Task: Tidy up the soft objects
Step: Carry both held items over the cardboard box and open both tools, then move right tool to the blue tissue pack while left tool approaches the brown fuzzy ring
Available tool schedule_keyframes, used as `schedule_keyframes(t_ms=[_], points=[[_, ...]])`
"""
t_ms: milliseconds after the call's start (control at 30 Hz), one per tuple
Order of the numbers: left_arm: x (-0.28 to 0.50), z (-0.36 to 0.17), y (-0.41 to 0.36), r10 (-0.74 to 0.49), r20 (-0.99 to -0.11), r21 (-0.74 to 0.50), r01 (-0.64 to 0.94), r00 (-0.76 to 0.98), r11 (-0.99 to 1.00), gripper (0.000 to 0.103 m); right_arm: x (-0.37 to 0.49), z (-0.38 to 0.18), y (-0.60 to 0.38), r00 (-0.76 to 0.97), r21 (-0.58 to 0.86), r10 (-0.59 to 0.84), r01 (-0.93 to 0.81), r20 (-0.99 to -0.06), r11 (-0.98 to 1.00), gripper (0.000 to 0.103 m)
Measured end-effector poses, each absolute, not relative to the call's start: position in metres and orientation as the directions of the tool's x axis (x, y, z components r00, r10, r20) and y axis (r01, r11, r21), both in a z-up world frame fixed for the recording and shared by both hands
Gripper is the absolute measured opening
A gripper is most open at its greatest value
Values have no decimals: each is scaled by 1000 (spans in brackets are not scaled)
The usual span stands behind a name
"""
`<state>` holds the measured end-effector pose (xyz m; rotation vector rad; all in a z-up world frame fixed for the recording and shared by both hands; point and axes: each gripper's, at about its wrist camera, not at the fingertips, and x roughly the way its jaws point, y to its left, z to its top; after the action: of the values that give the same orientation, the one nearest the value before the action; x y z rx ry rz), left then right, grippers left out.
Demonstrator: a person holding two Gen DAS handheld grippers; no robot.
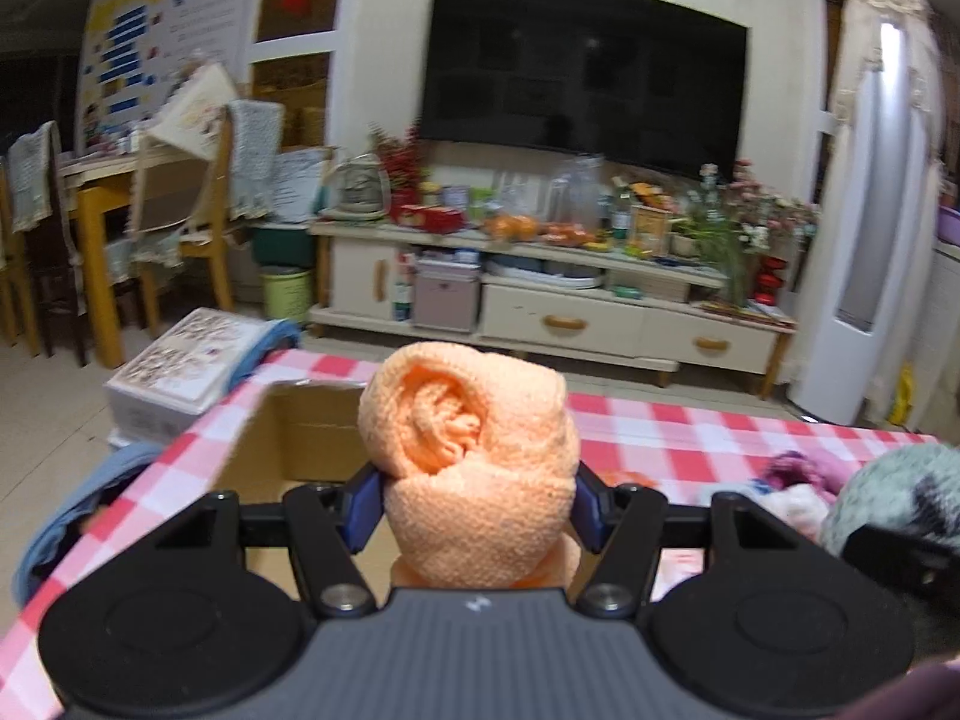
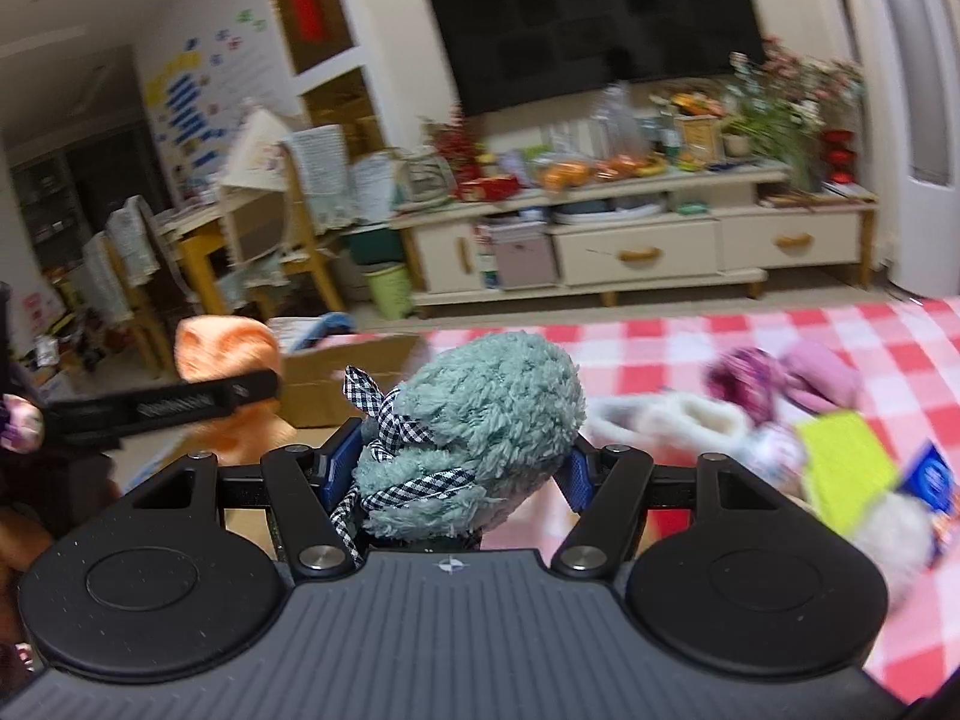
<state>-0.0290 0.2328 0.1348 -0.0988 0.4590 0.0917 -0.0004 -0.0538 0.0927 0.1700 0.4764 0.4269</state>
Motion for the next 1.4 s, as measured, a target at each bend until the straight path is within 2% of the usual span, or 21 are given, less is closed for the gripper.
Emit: schedule_keyframes(t_ms=[267, 467, 633, 667, 700, 733, 867, 933, 1000, 1067, 1400], points=[[-24, 128, 267, 144, -491, -74, -206, 859, 976, 61, 18, 100, -5, 730, 214, 538, -496, -421, 841, 81], [-25, 121, 283, 162, -524, -85, -240, 836, 967, 62, 16, 95, 24, 683, 191, 563, -543, -465, 817, 83], [-26, 118, 290, 176, -540, -76, -256, 823, 964, 62, 6, 93, 39, 678, 161, 567, -566, -467, 809, 82], [-27, 117, 291, 180, -542, -75, -260, 821, 963, 63, 7, 93, 39, 681, 153, 565, -567, -467, 810, 87], [-26, 117, 291, 182, -545, -75, -264, 819, 962, 65, 6, 93, 39, 688, 147, 558, -561, -464, 814, 96], [-27, 117, 292, 183, -545, -76, -265, 818, 961, 67, 4, 93, 38, 694, 145, 554, -557, -460, 818, 100], [-28, 119, 291, 188, -534, -72, -267, 824, 961, 83, 9, 92, 29, 711, 146, 542, -540, -447, 829, 101], [-30, 121, 288, 192, -525, -63, -262, 829, 963, 83, 10, 89, 23, 726, 150, 526, -518, -443, 842, 103], [-31, 122, 286, 189, -521, -55, -254, 833, 966, 93, 9, 87, 16, 738, 160, 514, -498, -438, 852, 103], [-31, 123, 283, 190, -518, -43, -247, 834, 968, 97, 7, 83, 10, 752, 161, 493, -474, -438, 866, 103], [-35, 122, 265, 155, -492, -25, -192, 856, 981, 99, -1, 79, -22, 800, 225, 417, -352, -432, 908, 103]])
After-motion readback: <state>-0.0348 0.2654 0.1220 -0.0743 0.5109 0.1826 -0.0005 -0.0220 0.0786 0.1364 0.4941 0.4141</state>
